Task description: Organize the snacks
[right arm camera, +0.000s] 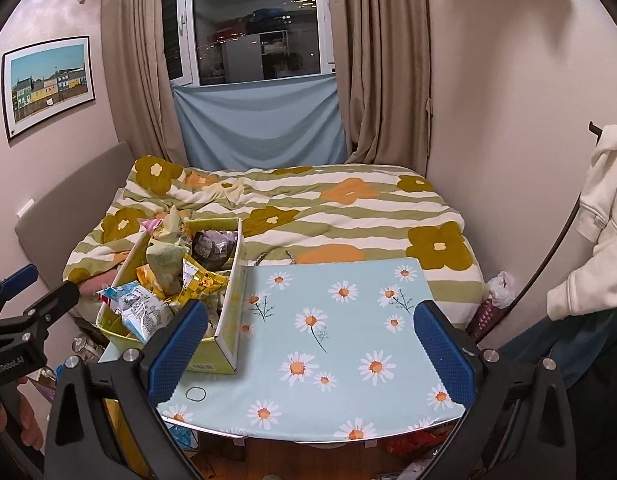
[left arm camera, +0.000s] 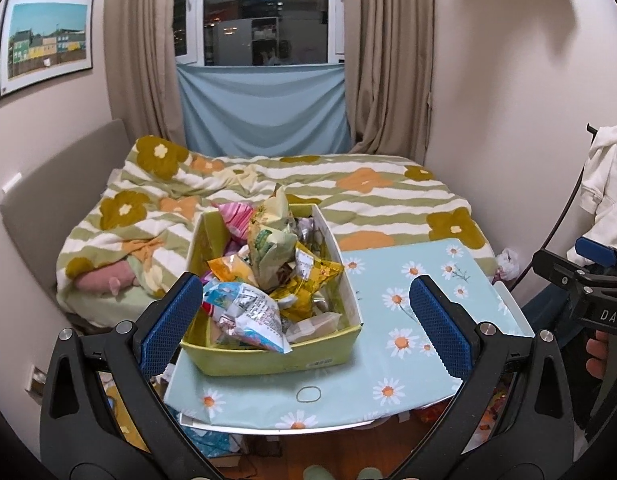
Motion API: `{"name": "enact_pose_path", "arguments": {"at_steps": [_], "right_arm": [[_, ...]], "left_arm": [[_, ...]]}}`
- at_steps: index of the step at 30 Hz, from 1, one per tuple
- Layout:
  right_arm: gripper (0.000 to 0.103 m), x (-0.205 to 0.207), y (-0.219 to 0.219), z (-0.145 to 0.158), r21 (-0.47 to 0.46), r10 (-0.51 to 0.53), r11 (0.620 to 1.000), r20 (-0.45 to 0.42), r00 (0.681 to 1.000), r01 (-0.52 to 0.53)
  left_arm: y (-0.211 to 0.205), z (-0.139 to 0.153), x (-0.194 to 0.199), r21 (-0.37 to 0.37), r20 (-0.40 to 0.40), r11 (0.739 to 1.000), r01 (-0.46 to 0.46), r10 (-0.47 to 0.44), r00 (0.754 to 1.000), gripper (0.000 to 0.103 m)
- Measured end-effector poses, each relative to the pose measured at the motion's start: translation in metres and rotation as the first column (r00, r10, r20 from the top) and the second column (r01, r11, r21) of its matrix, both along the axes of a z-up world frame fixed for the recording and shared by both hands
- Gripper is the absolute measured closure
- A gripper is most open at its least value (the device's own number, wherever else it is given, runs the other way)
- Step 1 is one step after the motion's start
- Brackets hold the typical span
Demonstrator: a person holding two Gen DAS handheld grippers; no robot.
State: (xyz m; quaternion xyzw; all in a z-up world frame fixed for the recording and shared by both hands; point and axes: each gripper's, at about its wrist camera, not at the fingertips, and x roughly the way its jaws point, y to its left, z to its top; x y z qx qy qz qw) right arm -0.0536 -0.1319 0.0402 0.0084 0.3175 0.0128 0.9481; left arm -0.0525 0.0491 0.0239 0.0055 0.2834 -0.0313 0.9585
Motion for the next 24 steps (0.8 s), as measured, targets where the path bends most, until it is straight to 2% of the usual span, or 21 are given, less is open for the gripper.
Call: {"name": "enact_pose_path", "arguments": {"at_steps": [24], "right_arm": [[0.001, -0.011, 0.001, -0.003, -0.004, -0.022, 1.000, -0.004, 1.000, 0.022]], "left_arm": [[-0.002, -0.001, -0.003, 0.011, -0.001, 1.000, 0.003, -0.003, 1.000, 0.000]]}}
